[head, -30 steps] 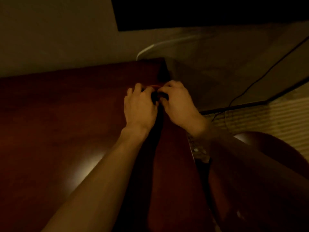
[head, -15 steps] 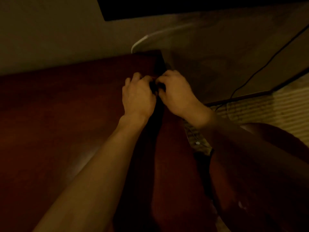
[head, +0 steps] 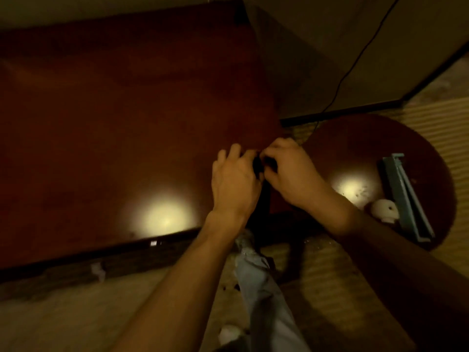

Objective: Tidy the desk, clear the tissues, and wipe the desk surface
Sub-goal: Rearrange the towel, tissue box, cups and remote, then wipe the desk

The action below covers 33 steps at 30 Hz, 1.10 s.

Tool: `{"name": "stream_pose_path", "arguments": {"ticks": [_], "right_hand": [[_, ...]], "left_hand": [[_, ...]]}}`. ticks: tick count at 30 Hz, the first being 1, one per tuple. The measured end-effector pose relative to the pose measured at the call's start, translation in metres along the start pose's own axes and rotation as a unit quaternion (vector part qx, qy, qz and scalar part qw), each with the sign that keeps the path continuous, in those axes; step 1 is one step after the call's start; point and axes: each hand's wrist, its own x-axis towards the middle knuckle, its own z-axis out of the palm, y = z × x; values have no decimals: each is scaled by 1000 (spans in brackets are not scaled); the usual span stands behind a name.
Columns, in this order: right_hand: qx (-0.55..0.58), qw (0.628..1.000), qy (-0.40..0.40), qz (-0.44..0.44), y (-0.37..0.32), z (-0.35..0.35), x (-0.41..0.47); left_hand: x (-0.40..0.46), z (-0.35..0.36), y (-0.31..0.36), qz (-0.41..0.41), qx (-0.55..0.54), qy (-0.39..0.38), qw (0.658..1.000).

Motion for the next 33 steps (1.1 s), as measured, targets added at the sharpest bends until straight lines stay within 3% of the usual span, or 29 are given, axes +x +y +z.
{"name": "stream_pose_path", "arguments": {"ticks": [8,13,20,22,26,33], "right_hand": [[31,996,-80,35,-32,-6,-111],[19,1000,0,5,-54,-37,-94],[-43,998,44,-6,-60,-31,-62],[-68,997,38,16,-50,-20,-51],[-86,991,-88,52,-35,11,-55],[-95,989,-95,68,-42,15,-55]], "left_hand": [[-111,-13,21,28,9,-72,997],[-100,-45,23,49,6,12,999],[-72,-51,9,51,45,56,996],[-60,-37,1,53,44,32,997],[-61,-4,-15,47,96,-91,990],[-50,-16,-12,50,115,-88,988]]}}
